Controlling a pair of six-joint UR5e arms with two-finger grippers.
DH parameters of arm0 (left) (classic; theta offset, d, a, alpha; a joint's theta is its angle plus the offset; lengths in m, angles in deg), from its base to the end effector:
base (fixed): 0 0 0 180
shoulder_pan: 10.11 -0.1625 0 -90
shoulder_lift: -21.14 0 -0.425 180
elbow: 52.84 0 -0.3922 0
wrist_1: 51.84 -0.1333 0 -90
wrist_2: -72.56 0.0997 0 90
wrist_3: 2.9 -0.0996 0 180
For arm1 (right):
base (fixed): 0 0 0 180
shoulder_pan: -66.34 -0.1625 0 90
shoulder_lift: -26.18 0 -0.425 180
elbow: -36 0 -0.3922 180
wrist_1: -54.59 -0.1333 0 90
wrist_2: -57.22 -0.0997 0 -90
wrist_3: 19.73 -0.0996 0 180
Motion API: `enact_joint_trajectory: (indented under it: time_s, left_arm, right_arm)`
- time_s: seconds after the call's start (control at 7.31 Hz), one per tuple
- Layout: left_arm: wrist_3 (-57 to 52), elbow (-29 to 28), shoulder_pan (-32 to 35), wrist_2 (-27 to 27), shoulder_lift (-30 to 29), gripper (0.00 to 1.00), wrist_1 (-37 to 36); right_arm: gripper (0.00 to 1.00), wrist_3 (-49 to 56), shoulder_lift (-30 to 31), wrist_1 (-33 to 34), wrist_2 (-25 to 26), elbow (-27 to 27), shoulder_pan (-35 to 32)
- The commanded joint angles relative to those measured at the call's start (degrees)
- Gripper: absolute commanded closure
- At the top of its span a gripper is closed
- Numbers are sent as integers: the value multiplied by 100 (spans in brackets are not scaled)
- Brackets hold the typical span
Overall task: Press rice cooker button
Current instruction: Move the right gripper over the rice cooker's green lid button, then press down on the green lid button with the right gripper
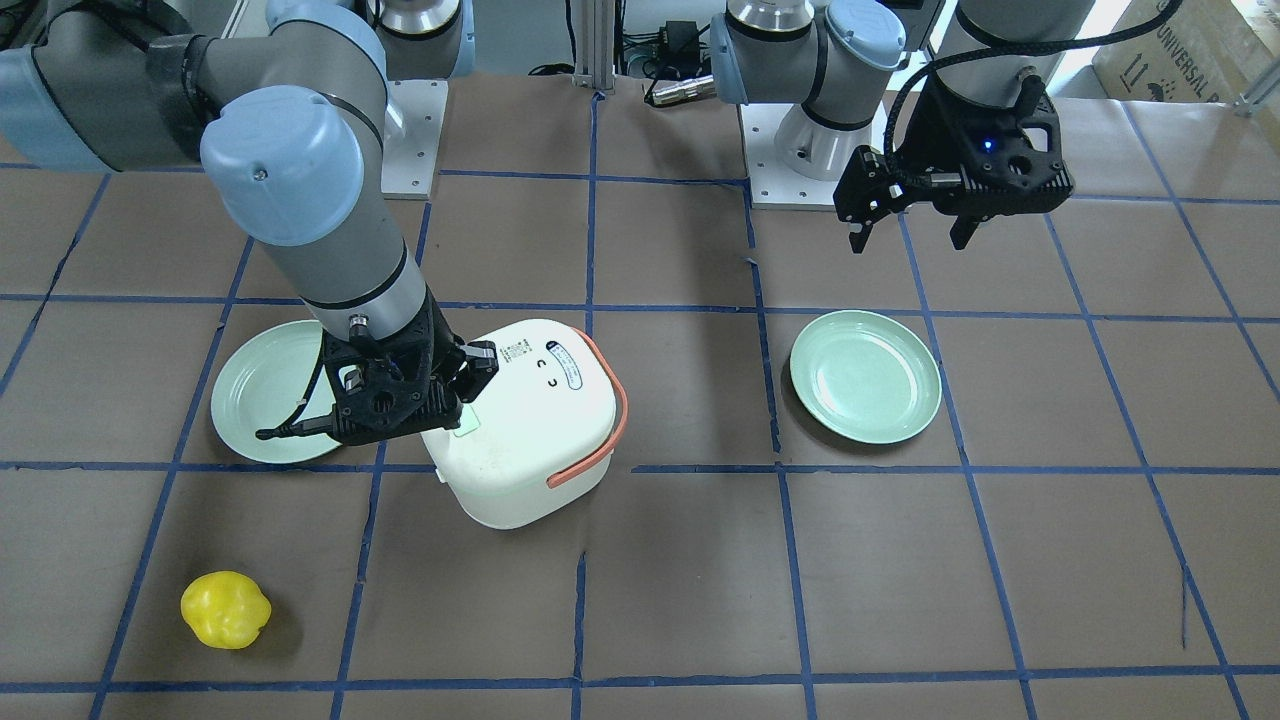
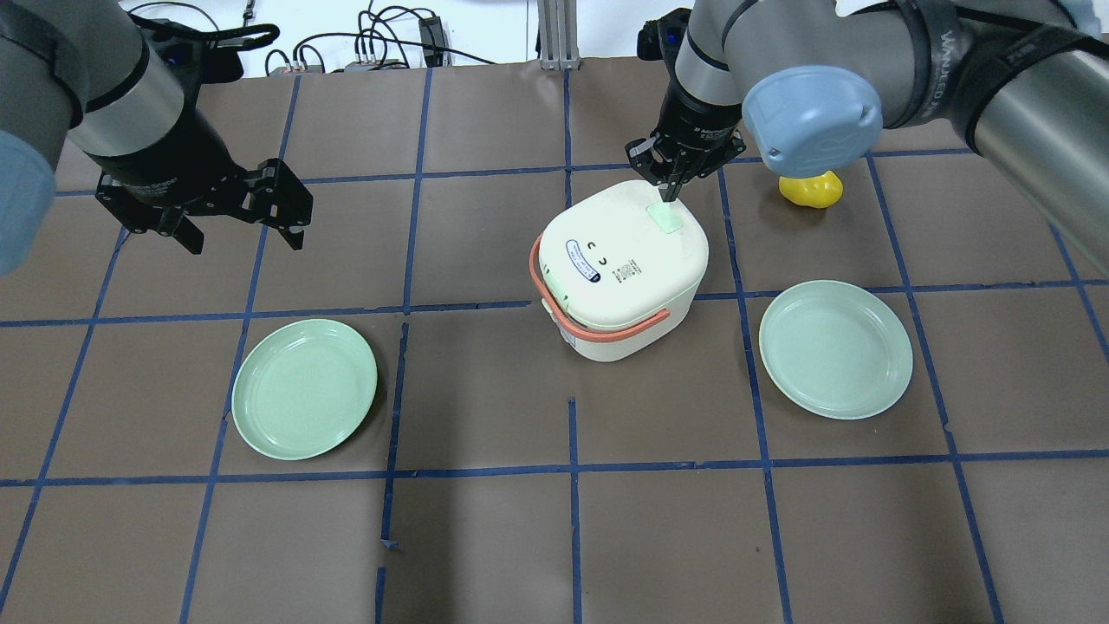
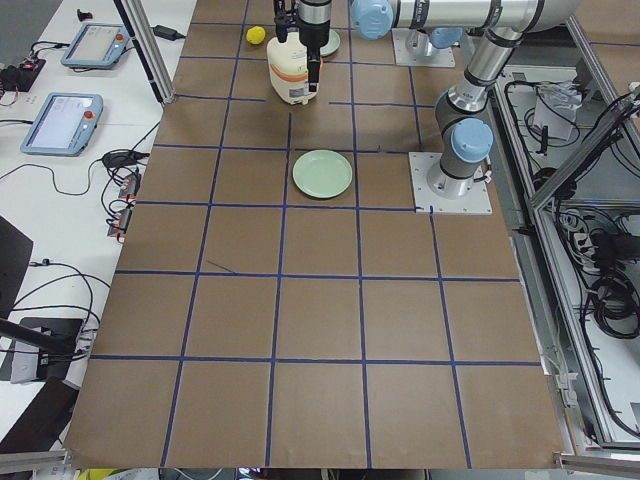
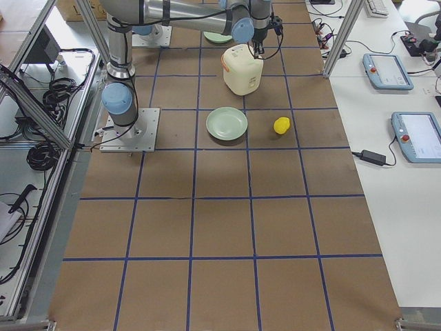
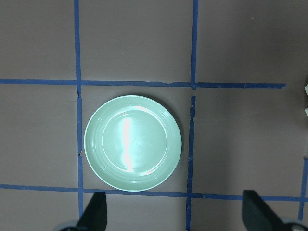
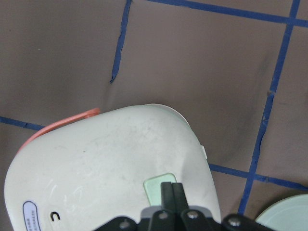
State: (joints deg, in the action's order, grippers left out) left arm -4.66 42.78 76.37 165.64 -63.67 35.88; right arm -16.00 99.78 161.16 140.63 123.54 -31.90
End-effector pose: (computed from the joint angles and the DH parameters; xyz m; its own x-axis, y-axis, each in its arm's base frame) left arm -0.0997 -0.4636 0.4866 -0.9980 -0.0324 -0.0547 -0.0307 0.9991 -0.0306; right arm 0.2299 -0.5778 0.3815 -0.9710 -0.2116 -0.1114 -0.2068 0.9769 -0.0532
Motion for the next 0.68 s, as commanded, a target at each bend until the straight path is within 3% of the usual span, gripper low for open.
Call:
enact_joint_trajectory:
  time_s: [0.0,0.55]
  left_arm:
    - [0,0,0,0,0,0,0]
    - [0,0,0,0,0,0,0]
  right_arm:
    - [91,57,15,-163,0,0,6]
    - [91,75,-65,-154,-27,62,6]
